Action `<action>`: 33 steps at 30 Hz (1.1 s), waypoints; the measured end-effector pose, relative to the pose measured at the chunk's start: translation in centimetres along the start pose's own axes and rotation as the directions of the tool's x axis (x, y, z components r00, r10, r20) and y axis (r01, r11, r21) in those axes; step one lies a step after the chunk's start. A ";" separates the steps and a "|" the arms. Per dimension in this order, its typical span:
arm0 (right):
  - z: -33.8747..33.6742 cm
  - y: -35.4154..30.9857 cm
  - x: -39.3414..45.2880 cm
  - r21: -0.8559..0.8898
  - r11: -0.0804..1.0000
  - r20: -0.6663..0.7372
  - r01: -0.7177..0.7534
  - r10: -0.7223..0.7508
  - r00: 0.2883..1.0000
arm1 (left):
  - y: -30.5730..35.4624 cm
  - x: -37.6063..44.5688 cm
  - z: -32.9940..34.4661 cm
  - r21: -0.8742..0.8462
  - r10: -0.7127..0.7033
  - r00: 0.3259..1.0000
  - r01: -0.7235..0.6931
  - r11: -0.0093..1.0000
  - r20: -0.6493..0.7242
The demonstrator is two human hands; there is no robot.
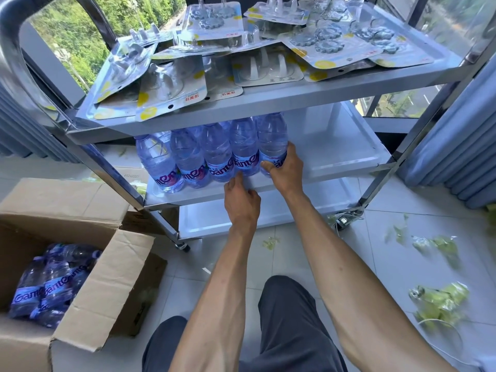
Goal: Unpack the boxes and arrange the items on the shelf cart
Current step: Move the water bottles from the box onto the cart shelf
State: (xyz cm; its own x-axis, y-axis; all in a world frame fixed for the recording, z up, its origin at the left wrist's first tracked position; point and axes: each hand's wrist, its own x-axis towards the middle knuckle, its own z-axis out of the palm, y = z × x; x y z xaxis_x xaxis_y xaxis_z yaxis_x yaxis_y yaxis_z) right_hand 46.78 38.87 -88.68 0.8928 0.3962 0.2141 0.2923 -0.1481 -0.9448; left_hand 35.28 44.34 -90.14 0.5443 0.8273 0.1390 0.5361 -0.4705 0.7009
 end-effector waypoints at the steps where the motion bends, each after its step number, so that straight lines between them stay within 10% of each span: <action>1: 0.0 0.0 0.0 0.005 1.000 0.000 0.000 0.000 1.000 | 0.0 0.0 0.0 0.000 -0.002 1.000 0.002 1.000 0.001; 33: -0.7 1.5 1.9 0.004 1.000 0.143 0.005 -0.006 0.990 | 0.2 -0.6 0.3 0.017 0.011 0.998 -0.010 1.000 -0.059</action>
State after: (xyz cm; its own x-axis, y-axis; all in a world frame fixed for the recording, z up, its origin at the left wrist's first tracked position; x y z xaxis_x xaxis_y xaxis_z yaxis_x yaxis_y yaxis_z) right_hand 49.16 38.78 -89.49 0.8332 0.5221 0.1820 0.2956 -0.1423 -0.9447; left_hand 35.27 43.65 -90.25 0.5112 0.8388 0.1873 0.5417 -0.4836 0.6875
